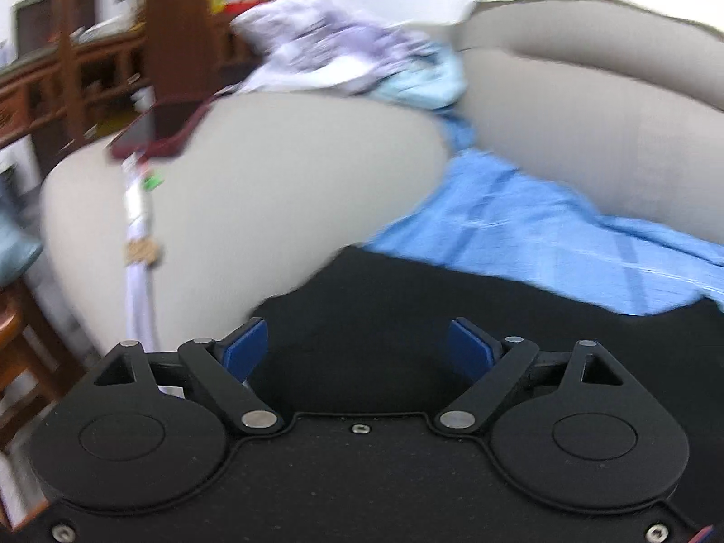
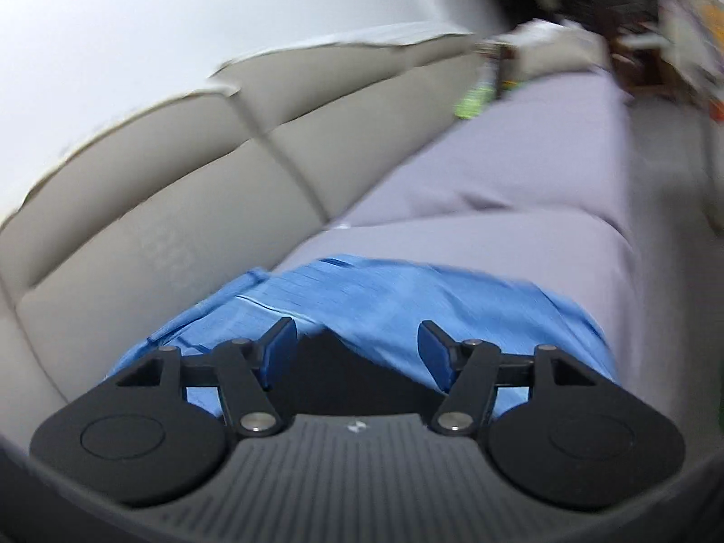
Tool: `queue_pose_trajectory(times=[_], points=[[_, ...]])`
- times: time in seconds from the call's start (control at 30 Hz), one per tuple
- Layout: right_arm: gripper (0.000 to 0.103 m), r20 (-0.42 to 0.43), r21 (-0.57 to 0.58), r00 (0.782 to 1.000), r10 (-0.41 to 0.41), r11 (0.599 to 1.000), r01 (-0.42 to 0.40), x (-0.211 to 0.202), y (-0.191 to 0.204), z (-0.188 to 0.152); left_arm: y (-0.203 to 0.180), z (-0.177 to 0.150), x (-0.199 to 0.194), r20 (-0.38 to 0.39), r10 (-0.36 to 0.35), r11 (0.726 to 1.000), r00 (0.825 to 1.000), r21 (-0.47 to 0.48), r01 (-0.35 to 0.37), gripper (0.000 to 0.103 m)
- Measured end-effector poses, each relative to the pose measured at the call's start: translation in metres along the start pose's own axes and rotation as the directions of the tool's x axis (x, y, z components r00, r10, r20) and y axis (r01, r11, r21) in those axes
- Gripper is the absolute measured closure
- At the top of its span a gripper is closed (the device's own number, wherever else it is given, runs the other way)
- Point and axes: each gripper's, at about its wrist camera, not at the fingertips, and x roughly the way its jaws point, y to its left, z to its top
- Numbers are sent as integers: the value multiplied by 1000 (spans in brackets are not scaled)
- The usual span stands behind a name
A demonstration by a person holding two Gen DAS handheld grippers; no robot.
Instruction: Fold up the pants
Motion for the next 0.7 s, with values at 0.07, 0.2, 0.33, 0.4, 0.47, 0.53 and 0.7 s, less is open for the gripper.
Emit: queue_pose_trajectory(times=[0.07, 0.2, 0.33, 0.4, 0.47, 0.53, 0.7], points=[[29, 3, 24, 999, -52, 998, 52, -18, -14, -25, -18, -1, -11, 3, -91, 995, 996, 45, 91, 16], [29, -13, 38, 990, -139, 990, 139, -32, -18, -51, -59, -10, -20, -31, -224, 963, 974, 144, 226, 30], [26, -119, 14, 979, -167, 985, 170, -10, -22, -61, -91, -26, -10, -134, -282, 936, 950, 177, 303, 57], [36, -121, -2, 985, -121, 993, 122, -5, -24, -65, -100, -33, -5, -176, -293, 932, 940, 167, 321, 57], [36, -98, -30, 993, -61, 998, 59, -4, -27, -65, -106, -39, -3, -182, -279, 935, 943, 175, 310, 57], [43, -86, -9, 996, -17, 1000, 17, -3, -30, -61, -111, -42, -1, -178, -265, 935, 948, 193, 297, 57], [53, -67, -132, 997, 46, 990, -54, -1, -7, -62, -120, -45, 1, -166, -240, 933, 957, 233, 274, 56]])
